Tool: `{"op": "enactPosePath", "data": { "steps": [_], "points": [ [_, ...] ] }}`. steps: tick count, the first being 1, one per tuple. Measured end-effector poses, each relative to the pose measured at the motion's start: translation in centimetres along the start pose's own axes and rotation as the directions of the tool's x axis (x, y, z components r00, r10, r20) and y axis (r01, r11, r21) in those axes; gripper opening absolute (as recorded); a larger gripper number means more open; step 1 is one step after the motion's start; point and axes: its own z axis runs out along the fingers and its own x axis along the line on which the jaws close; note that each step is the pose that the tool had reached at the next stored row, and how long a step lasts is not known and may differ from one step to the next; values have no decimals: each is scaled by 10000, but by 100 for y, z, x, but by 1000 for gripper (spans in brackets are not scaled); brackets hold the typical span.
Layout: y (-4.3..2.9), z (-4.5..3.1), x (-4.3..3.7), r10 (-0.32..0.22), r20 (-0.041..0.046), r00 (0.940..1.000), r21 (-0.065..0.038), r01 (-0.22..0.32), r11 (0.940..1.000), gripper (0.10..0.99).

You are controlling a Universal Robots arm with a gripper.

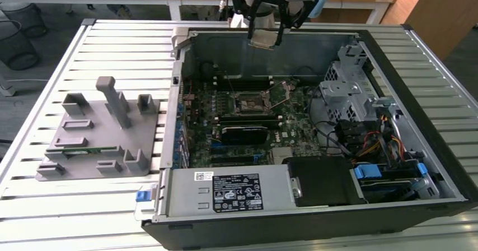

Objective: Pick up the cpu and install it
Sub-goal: 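Place the cpu into insertion slot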

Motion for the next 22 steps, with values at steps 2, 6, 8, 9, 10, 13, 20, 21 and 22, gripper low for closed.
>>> {"op": "enactPosePath", "data": {
  "steps": [2,6,8,9,10,13,20,21,22],
  "points": [
    [0,1,0,72,3,10000,-2,-72,10000,541],
    [0,1,0,185,7,9998,-6,-185,9998,541],
    [0,2,0,222,8,9998,-6,-222,9998,541],
    [0,2,0,250,10,9997,-7,-250,9997,541],
    [0,2,0,282,11,9996,-9,-282,9996,541],
    [0,3,0,400,15,9992,-11,-400,9992,541],
    [0,5,0,727,27,9974,-21,-726,9974,541],
    [0,6,0,786,29,9969,-23,-786,9969,541],
    [0,6,0,849,32,9964,-24,-849,9964,541]
  ]
}}
